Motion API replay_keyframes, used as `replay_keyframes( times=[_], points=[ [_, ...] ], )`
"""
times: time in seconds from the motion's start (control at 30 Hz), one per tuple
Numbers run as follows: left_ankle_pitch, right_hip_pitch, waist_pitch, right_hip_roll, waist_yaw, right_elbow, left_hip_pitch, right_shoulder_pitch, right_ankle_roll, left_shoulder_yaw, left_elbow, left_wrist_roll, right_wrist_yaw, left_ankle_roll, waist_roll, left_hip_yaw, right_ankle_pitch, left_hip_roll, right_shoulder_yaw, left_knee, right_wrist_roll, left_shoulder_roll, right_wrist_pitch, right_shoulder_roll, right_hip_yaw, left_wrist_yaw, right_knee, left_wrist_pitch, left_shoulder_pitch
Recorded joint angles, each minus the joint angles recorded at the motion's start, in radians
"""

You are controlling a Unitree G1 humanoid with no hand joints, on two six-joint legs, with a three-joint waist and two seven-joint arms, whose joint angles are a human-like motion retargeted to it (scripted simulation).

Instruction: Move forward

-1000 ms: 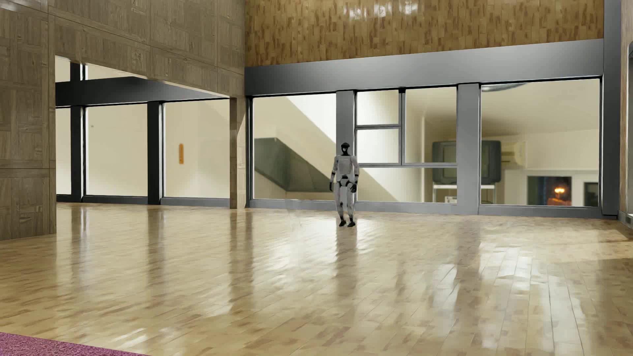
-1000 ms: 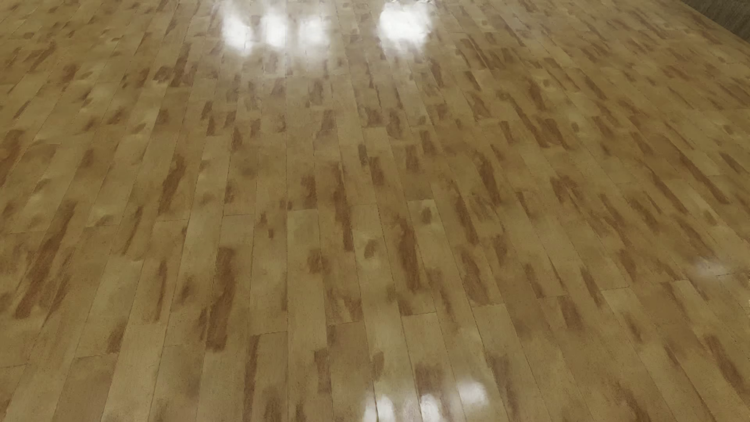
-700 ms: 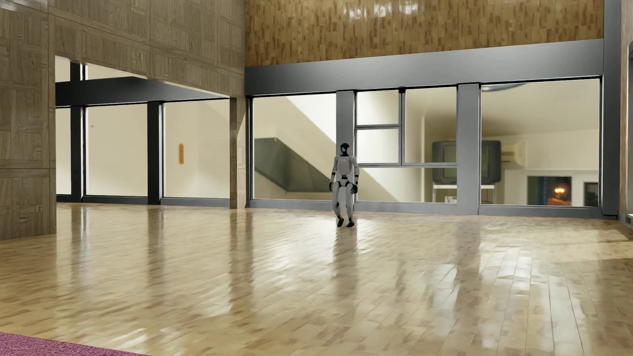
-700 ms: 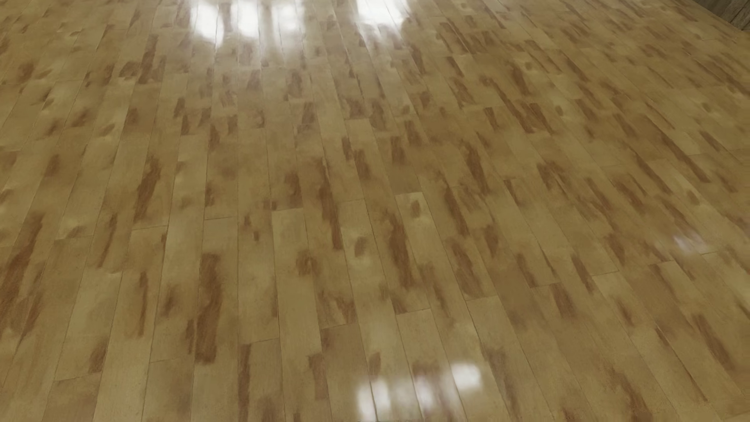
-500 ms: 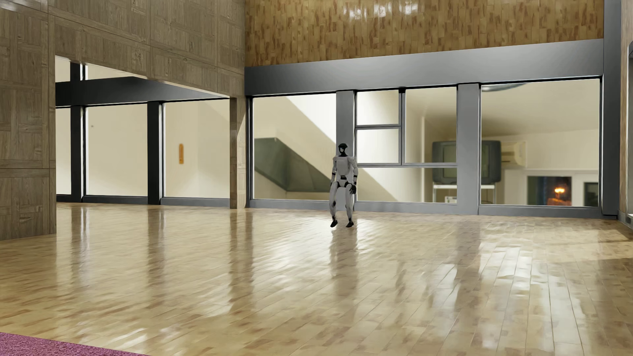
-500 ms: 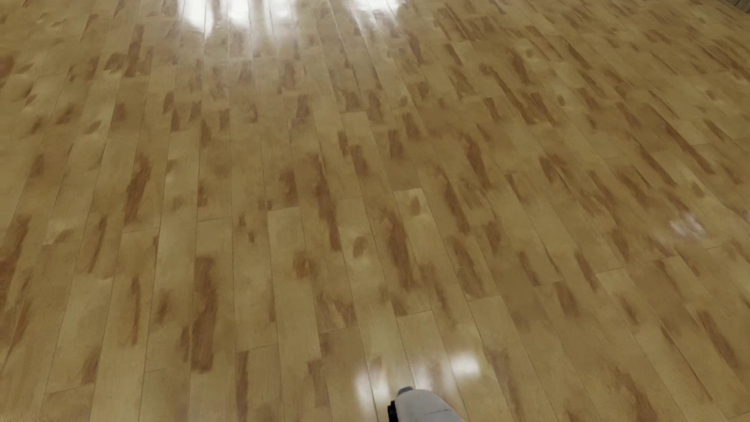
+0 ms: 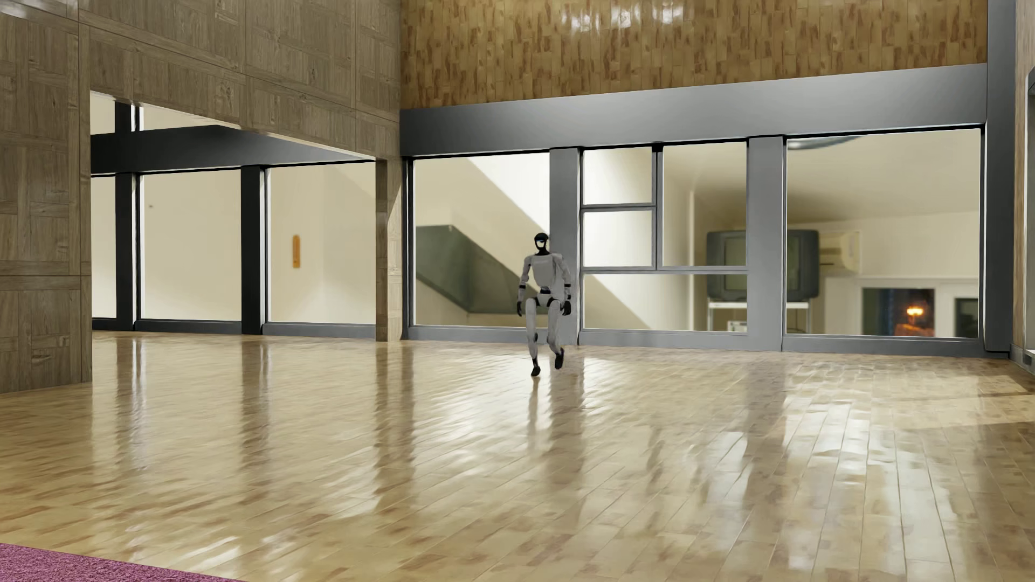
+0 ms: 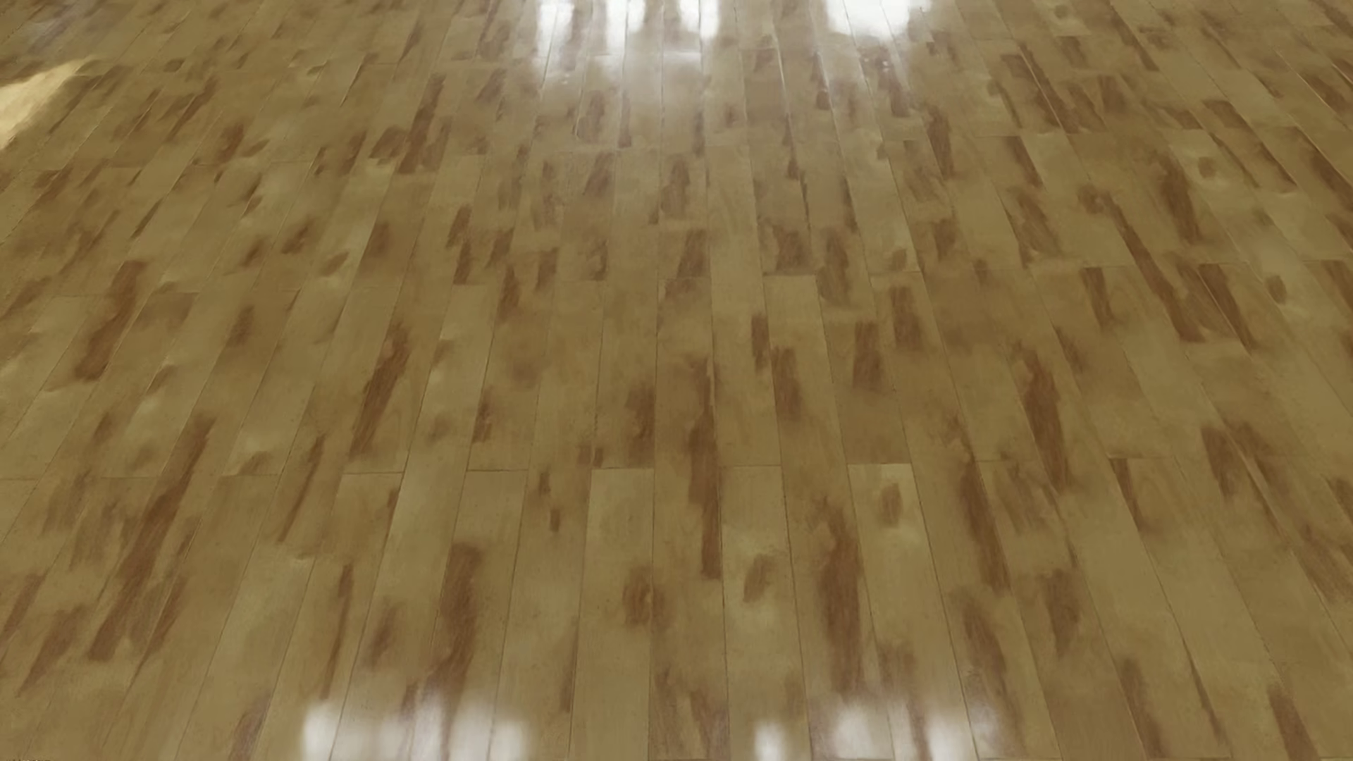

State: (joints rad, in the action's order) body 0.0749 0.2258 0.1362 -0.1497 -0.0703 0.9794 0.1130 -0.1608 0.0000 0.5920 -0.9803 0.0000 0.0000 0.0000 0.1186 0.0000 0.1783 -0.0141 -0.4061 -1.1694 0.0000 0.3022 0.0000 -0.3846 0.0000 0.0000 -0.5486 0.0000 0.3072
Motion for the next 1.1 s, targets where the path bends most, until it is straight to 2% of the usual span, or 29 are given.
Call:
replay_keyframes(
  times=[0.07, 0.1, 0.17, 0.23, 0.27, 0.33, 0.37, 0.4, 0.47, 0.5, 0.57, 0.6, 0.67, 0.73, 0.77, 0.87, 0.97, 1.03, 1.1],
  points=[
    [-0.137, -0.098, 0.009, -0.031, 0.053, -0.088, 0.184, 0.058, 0.000, 0.020, -0.056, 0.000, 0.000, 0.000, 0.003, 0.000, 0.044, -0.027, 0.125, -0.206, 0.000, -0.016, 0.000, -0.031, 0.000, 0.000, 0.035, 0.000, 0.012],
    [-0.146, -0.145, 0.009, -0.037, 0.081, -0.125, 0.264, 0.083, 0.000, 0.027, -0.076, 0.000, 0.000, 0.000, -0.006, 0.000, 0.068, -0.036, 0.159, -0.207, 0.000, -0.019, 0.000, -0.041, 0.000, 0.000, 0.046, 0.000, 0.019],
    [-0.080, -0.246, 0.012, -0.040, 0.131, -0.185, 0.366, 0.129, 0.000, 0.020, -0.103, 0.000, 0.000, 0.000, -0.031, 0.000, 0.117, -0.042, 0.207, 0.002, 0.000, -0.019, 0.000, -0.049, 0.000, 0.000, 0.075, 0.000, 0.029],
    [-0.040, -0.353, 0.012, -0.035, 0.171, -0.227, 0.376, 0.164, 0.000, 0.002, -0.105, 0.000, 0.000, 0.000, -0.055, 0.000, 0.167, -0.032, 0.226, 0.391, 0.000, -0.017, 0.000, -0.047, 0.000, 0.000, 0.112, 0.000, 0.034],
    [-0.076, -0.403, 0.010, -0.033, 0.189, -0.241, 0.352, 0.175, 0.000, -0.006, -0.101, 0.000, 0.000, 0.000, -0.061, 0.000, 0.195, -0.021, 0.230, 0.578, 0.000, -0.016, 0.000, -0.043, 0.000, 0.000, 0.123, 0.000, 0.032],
    [-0.228, -0.472, 0.003, -0.026, 0.233, -0.257, 0.286, 0.177, 0.000, -0.021, -0.095, 0.000, 0.000, 0.000, -0.068, 0.000, 0.231, 0.012, 0.221, 0.808, 0.000, -0.015, 0.000, -0.032, 0.000, 0.000, 0.114, 0.000, 0.015],
    [-0.262, -0.493, -0.002, -0.013, 0.252, -0.255, 0.264, 0.170, 0.000, -0.031, -0.095, 0.000, 0.000, 0.000, -0.075, 0.000, 0.221, 0.022, 0.209, 0.817, 0.000, -0.015, 0.000, -0.024, 0.000, 0.000, 0.097, 0.000, 0.003],
    [-0.207, -0.507, -0.008, 0.005, 0.254, -0.240, 0.258, 0.157, 0.000, -0.037, -0.099, 0.000, 0.000, 0.000, -0.089, 0.000, 0.184, 0.014, 0.194, 0.807, 0.000, -0.014, 0.000, -0.012, 0.000, 0.000, 0.077, 0.000, -0.014],
    [-0.025, -0.513, -0.023, 0.045, 0.200, -0.167, 0.260, 0.107, 0.000, -0.021, -0.118, 0.000, 0.000, 0.000, -0.140, 0.000, 0.021, -0.055, 0.169, 0.750, 0.000, -0.004, 0.000, 0.024, 0.000, 0.000, 0.009, 0.000, -0.059],
    [-0.009, -0.498, -0.031, 0.061, 0.162, -0.113, 0.239, 0.070, 0.000, 0.002, -0.127, 0.000, 0.000, 0.000, -0.161, 0.000, -0.105, -0.086, 0.149, 0.722, 0.000, 0.006, 0.000, 0.040, 0.000, 0.000, -0.062, 0.000, -0.086],
    [-0.081, -0.407, -0.037, 0.091, 0.094, 0.012, 0.144, -0.001, 0.000, 0.017, -0.101, 0.000, 0.000, 0.000, -0.181, 0.000, -0.332, -0.110, 0.076, 0.715, 0.000, 0.030, 0.000, 0.053, 0.000, 0.000, -0.289, 0.000, -0.142],
    [-0.128, -0.334, -0.036, 0.109, 0.067, 0.070, 0.090, -0.033, 0.000, -0.008, -0.060, 0.000, 0.000, 0.000, -0.190, 0.000, -0.338, -0.119, 0.040, 0.727, 0.000, 0.047, 0.000, 0.056, 0.000, 0.000, -0.418, 0.000, -0.167],
    [-0.211, -0.166, -0.035, 0.132, 0.024, 0.146, -0.011, -0.104, 0.000, -0.106, 0.051, 0.000, 0.000, 0.000, -0.203, 0.000, -0.165, -0.130, -0.005, 0.751, 0.000, 0.081, 0.000, 0.059, 0.000, 0.000, -0.630, 0.000, -0.210],
    [-0.283, -0.015, -0.035, 0.126, -0.025, 0.192, -0.102, -0.178, 0.000, -0.225, 0.147, 0.000, 0.000, 0.000, -0.196, 0.000, -0.008, -0.122, -0.023, 0.767, 0.000, 0.100, 0.000, 0.062, 0.000, 0.000, -0.685, 0.000, -0.247],
    [-0.318, 0.047, -0.036, 0.118, -0.050, 0.205, -0.145, -0.213, 0.000, -0.282, 0.188, 0.000, 0.000, 0.000, -0.191, 0.000, 0.025, -0.115, -0.034, 0.774, 0.000, 0.103, 0.000, 0.063, 0.000, 0.000, -0.640, 0.000, -0.263],
    [-0.397, 0.149, -0.033, 0.100, -0.116, 0.210, -0.256, -0.284, 0.000, -0.393, 0.283, 0.000, 0.000, 0.000, -0.172, 0.000, 0.017, -0.089, -0.074, 0.793, 0.000, 0.091, 0.000, 0.069, 0.000, 0.000, -0.290, 0.000, -0.299],
    [-0.437, 0.129, -0.032, 0.128, -0.159, 0.220, -0.341, -0.290, 0.000, -0.367, 0.336, 0.000, 0.000, 0.000, -0.177, 0.000, 0.009, -0.072, -0.111, 0.792, 0.000, 0.077, 0.000, 0.093, 0.000, 0.000, 0.090, 0.000, -0.307],
    [-0.429, 0.114, -0.037, 0.147, -0.167, 0.212, -0.380, -0.267, 0.000, -0.300, 0.329, 0.000, 0.000, 0.000, -0.177, 0.000, -0.009, -0.054, -0.127, 0.768, 0.000, 0.058, 0.000, 0.103, 0.000, 0.000, 0.148, 0.000, -0.283],
    [-0.366, 0.105, -0.049, 0.136, -0.151, 0.183, -0.412, -0.236, 0.000, -0.232, 0.277, 0.000, 0.000, 0.000, -0.147, 0.000, -0.149, -0.022, -0.071, 0.724, 0.000, 0.027, 0.000, 0.100, 0.000, 0.000, 0.076, 0.000, -0.218]
  ],
)
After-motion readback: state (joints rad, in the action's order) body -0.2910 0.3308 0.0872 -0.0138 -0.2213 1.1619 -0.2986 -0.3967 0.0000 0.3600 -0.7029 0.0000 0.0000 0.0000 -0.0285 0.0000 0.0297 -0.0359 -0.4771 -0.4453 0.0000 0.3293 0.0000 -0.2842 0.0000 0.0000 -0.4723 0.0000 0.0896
